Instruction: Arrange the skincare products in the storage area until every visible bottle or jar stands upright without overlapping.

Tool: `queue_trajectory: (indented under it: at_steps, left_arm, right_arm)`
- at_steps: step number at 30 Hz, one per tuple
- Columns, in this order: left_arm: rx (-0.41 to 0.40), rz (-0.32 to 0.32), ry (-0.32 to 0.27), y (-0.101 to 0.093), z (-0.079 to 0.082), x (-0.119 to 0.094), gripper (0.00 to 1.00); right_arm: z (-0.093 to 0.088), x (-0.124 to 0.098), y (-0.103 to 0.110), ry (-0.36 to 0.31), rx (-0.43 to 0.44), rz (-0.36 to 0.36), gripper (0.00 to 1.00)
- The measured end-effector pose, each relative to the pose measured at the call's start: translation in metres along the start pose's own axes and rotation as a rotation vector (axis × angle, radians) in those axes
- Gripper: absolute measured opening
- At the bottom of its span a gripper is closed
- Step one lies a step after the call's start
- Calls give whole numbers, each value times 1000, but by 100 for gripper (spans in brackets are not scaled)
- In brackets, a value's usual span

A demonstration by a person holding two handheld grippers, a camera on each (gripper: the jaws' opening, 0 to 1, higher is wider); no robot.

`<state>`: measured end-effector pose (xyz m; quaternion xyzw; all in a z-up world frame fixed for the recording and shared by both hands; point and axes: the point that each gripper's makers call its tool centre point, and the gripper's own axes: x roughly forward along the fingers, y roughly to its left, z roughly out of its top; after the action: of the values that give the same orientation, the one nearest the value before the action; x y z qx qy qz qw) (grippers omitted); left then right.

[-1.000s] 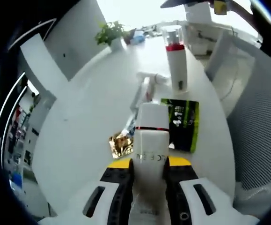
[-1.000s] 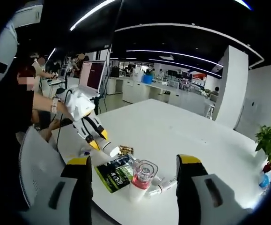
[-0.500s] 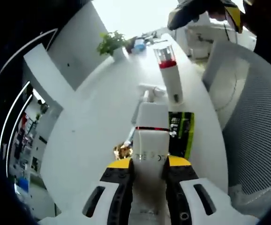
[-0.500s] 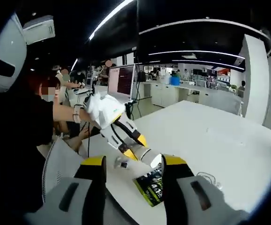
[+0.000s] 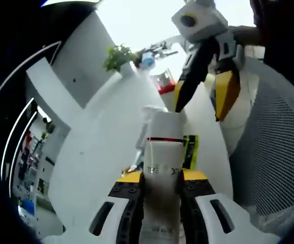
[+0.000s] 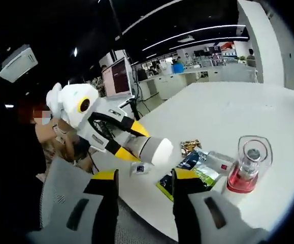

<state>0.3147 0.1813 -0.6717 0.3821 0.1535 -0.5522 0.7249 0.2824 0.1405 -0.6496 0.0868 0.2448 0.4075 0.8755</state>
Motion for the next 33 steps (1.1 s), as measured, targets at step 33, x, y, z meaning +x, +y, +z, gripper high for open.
queue_trajectory:
  at_steps: [33]
  left_arm:
    - [281,-101,-14,-25,37,24,24]
  right_arm:
    - [-13,16,-10,-52,431,105,24]
